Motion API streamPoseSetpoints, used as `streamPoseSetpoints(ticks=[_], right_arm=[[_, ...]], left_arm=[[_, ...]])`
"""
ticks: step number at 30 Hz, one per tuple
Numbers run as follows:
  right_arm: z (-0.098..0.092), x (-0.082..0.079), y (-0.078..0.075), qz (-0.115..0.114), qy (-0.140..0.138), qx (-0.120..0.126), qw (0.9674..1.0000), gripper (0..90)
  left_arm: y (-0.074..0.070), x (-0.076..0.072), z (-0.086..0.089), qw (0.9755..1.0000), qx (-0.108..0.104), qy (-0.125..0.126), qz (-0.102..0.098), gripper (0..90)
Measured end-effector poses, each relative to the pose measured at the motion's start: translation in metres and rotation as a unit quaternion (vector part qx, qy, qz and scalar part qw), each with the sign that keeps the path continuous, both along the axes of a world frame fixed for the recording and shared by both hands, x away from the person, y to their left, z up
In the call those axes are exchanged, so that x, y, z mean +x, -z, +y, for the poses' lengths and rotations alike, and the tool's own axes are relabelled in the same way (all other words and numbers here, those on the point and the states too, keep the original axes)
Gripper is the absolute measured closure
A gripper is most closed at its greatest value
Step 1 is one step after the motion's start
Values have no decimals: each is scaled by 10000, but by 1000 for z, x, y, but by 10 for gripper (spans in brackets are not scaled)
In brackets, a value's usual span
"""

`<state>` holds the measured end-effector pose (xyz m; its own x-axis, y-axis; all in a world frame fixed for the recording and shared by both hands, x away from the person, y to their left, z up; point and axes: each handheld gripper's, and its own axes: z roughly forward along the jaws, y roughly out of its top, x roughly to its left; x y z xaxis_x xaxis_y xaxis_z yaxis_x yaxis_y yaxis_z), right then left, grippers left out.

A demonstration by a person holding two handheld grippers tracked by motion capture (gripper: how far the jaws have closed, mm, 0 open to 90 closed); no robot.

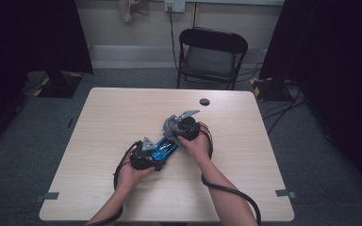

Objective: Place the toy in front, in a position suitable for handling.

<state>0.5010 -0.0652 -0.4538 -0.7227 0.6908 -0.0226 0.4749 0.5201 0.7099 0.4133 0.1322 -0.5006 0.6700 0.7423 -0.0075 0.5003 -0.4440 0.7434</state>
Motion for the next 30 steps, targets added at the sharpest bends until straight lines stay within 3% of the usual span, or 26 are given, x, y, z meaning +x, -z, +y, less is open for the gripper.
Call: streamPoseSetpoints(ticks=[5, 11, 21, 30], right_arm=[[0, 2, -2, -124, 175, -154, 9997, 732], [-9, -3, -7, -69, 201, 40, 9998, 734], [-4, -33, -16, -49, -261, 346, 9990, 736], [18, -55, -8, -2, -659, 282, 9974, 736]], left_arm=[[0, 0, 0, 10000, -2, -2, 2, 231], [0, 0, 0, 10000, 1, 2, 2, 231], [0, 0, 0, 10000, 31, 6, -14, 230], [0, 0, 1, 10000, 50, 13, -30, 230]])
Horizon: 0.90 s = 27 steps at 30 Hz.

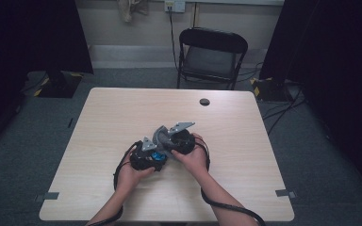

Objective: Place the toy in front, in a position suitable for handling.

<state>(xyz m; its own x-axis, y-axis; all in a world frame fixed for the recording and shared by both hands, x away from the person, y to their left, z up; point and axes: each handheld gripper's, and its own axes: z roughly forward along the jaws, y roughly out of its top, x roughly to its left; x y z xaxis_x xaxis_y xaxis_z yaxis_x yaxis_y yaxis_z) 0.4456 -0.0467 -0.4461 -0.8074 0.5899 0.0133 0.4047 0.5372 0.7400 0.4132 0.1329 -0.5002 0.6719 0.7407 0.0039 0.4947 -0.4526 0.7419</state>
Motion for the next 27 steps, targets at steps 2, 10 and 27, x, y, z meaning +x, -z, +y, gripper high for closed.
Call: streamPoseSetpoints(ticks=[2, 10, 27], right_arm=[[7, -3, 1, 8, -109, -11, 9999, 735], [25, -7, 15, 20, -351, -225, 9991, 733], [25, -2, 12, -17, -396, -296, 9988, 735]], left_arm=[[0, 0, 0, 10000, 1, 0, 0, 230], [0, -1, -1, 10000, -51, -24, 34, 230], [0, -1, -1, 10000, -53, -27, 38, 230]])
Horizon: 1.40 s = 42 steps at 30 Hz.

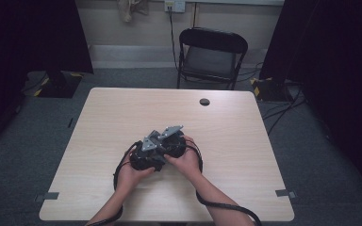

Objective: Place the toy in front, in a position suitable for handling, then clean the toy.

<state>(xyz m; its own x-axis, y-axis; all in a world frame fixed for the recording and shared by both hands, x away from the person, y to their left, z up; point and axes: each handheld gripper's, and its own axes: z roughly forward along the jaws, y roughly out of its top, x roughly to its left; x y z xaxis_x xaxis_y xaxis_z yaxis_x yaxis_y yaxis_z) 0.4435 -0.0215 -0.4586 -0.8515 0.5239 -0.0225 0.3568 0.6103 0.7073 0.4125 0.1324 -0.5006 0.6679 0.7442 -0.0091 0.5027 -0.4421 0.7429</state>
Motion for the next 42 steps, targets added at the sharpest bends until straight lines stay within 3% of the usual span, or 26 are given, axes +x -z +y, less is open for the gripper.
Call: streamPoseSetpoints(ticks=[13, 23, 24, 25, 26, 30, 33, 36, 39, 42], right_arm=[[-2, 8, -3, 6, 4, -24, 10000, 736], [-4, 16, -5, 137, 205, 29, 9997, 741], [-5, 18, -6, 72, 256, -45, 9996, 741], [-6, 19, -6, 40, 290, -90, 9995, 741], [-8, 22, -6, 50, 342, -87, 9994, 740], [-16, 30, -3, 264, 443, 114, 9986, 741], [-13, 28, -3, 217, 407, 30, 9989, 741], [-13, 26, -5, 278, 373, 127, 9988, 741], [-13, 28, -11, 244, 330, 143, 9991, 742], [-15, 30, -18, 153, 339, 115, 9992, 741]], left_arm=[[0, 0, 0, 10000, -7, -3, -1, 230], [-1, 0, 2, 10000, 17, -1, -43, 242], [-1, 0, 3, 10000, -20, -18, -60, 276], [-1, -2, 6, 9999, -119, 33, -95, 384], [-1, -1, 9, 9998, -194, 62, -71, 636], [-1, -1, 7, 9999, -119, 19, -112, 578], [-1, 0, 7, 9999, -98, -29, -87, 489], [-1, 0, 7, 9999, -86, -2, -63, 464], [0, 3, 7, 9995, -70, -301, 48, 214], [-2, 5, 12, 9992, -238, -306, -63, 166]])
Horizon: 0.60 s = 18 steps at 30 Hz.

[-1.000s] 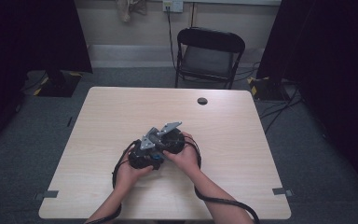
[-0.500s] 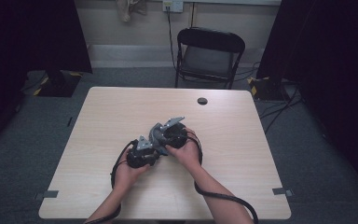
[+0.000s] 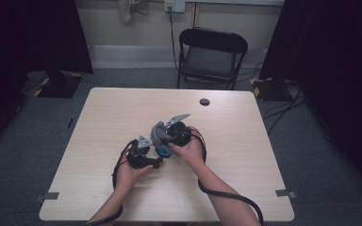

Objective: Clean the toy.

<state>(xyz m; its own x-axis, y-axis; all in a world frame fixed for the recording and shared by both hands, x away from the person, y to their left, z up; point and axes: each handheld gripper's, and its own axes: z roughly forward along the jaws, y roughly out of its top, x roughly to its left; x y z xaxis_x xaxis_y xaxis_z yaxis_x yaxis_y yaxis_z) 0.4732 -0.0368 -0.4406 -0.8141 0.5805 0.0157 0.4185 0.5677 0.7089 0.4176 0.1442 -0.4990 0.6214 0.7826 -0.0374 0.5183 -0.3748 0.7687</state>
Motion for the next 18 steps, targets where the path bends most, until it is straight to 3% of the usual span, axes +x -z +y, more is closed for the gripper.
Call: streamPoseSetpoints(ticks=[2, 7, 10, 18], right_arm=[[-3, 2, -5, -51, 13, 31, 10000, 741], [-15, 7, -16, -184, 118, -69, 9997, 741], [-21, 9, -16, -202, 205, -110, 9995, 741], [-29, 9, -5, -101, 294, -69, 9995, 741]], left_arm=[[-3, 0, 0, 9998, 33, 127, -114, 158], [-11, 4, -13, 9993, 40, 336, -133, 156], [-11, 10, -21, 9997, 20, 232, -109, 157], [-3, 22, -37, 9994, 294, 190, -75, 158]])
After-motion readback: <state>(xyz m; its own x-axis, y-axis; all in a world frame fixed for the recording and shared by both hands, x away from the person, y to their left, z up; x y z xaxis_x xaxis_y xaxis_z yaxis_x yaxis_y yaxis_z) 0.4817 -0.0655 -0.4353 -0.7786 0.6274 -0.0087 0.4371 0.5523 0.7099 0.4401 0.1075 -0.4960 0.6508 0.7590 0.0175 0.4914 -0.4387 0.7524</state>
